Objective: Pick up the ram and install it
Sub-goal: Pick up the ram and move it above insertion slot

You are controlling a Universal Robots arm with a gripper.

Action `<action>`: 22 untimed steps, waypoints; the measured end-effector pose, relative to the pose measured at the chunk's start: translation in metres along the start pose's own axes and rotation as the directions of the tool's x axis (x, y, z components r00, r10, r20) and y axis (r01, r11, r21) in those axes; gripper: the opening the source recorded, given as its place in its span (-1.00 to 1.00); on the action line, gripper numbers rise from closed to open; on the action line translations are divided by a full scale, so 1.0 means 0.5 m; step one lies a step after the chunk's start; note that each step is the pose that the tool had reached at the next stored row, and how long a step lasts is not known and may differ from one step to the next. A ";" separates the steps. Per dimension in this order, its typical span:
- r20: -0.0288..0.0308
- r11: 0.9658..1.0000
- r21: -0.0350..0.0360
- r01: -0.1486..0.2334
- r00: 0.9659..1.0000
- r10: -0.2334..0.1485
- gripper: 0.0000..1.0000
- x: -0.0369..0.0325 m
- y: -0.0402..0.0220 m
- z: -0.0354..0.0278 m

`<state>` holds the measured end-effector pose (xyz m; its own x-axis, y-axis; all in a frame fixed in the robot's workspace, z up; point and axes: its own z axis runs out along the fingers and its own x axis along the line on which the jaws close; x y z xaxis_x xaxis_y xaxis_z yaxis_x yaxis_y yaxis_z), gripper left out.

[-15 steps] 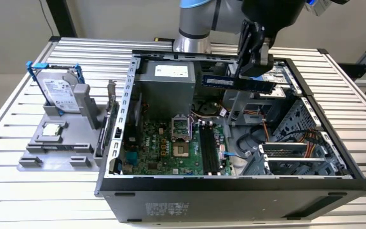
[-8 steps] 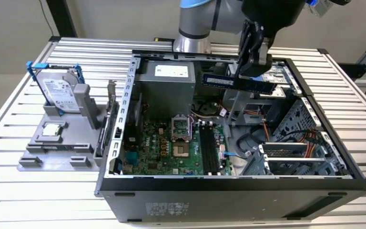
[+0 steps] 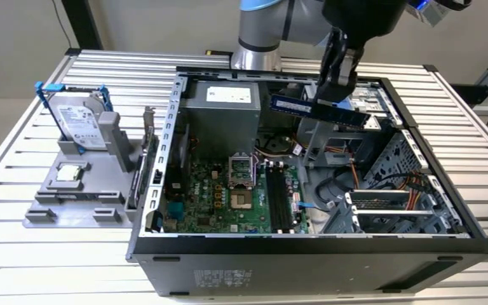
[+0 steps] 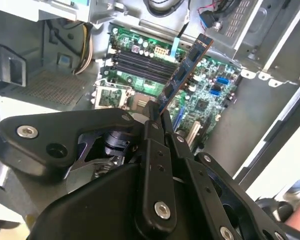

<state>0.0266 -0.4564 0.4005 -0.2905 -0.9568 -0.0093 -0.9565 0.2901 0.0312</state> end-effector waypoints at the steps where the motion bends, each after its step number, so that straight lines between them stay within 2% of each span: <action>1: 0.000 1.000 0.000 -0.015 1.000 0.015 -1.00 0.000 0.000 0.000; 6: 0.003 0.996 0.001 -0.086 0.996 0.086 -1.00 0.000 0.000 0.000; 9: 0.004 0.992 0.001 -0.129 0.992 0.129 -1.00 0.000 0.000 0.000; 12: 0.005 0.985 0.001 -0.170 0.985 0.170 -1.00 0.000 0.000 0.000; 14: 0.006 0.980 0.001 -0.199 0.980 0.199 -1.00 0.000 0.000 0.000; 17: 0.008 0.970 0.001 -0.243 0.970 0.243 -1.00 0.000 0.000 0.000; 22: 0.010 0.949 0.001 -0.315 0.949 0.315 -1.00 0.000 0.000 0.000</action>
<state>0.0265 -0.4565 0.4005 -0.5771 -0.8166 -0.0093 -0.8164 0.5766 0.0312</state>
